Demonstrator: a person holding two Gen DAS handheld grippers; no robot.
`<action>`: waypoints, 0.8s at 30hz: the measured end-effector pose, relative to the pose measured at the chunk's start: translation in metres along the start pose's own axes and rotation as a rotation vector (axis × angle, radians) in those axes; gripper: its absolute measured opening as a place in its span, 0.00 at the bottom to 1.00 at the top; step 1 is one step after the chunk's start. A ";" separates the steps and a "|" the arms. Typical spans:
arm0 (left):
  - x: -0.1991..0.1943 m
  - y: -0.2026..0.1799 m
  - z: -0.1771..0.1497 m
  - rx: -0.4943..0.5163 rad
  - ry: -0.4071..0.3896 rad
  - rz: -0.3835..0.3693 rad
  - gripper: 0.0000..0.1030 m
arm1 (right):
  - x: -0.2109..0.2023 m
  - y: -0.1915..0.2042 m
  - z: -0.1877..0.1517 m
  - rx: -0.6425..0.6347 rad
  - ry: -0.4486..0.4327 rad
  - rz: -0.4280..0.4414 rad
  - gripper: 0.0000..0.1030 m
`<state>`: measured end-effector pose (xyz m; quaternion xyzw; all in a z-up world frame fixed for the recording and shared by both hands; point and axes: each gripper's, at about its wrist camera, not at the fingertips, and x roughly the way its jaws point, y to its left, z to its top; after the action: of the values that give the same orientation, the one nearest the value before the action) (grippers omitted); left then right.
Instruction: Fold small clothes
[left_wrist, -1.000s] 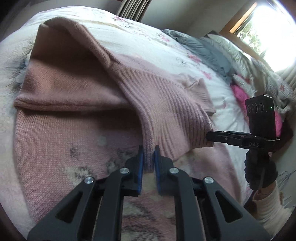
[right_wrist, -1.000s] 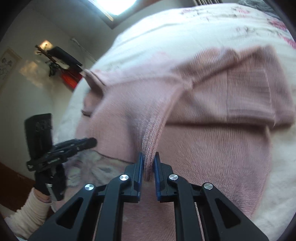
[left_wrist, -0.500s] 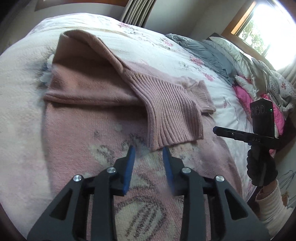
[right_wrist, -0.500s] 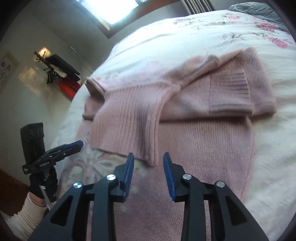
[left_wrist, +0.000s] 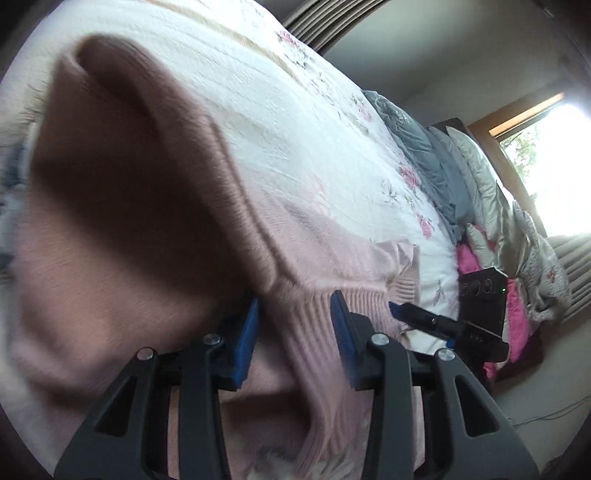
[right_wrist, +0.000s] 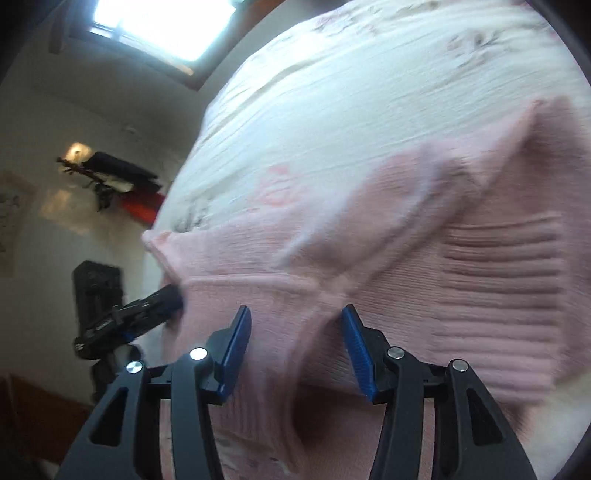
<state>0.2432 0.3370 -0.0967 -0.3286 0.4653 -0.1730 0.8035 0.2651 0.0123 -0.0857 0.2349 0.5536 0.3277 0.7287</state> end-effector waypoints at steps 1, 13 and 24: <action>0.004 -0.004 0.003 0.011 -0.005 -0.008 0.36 | 0.004 0.002 0.004 -0.018 -0.001 -0.009 0.43; 0.016 -0.005 0.062 0.002 -0.181 0.074 0.14 | 0.004 0.020 0.070 -0.107 -0.152 -0.130 0.22; -0.007 0.016 0.051 0.014 -0.213 0.130 0.23 | 0.024 0.017 0.066 -0.172 -0.139 -0.281 0.30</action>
<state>0.2831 0.3710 -0.0854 -0.3085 0.3965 -0.0881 0.8601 0.3293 0.0430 -0.0707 0.1143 0.4992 0.2518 0.8212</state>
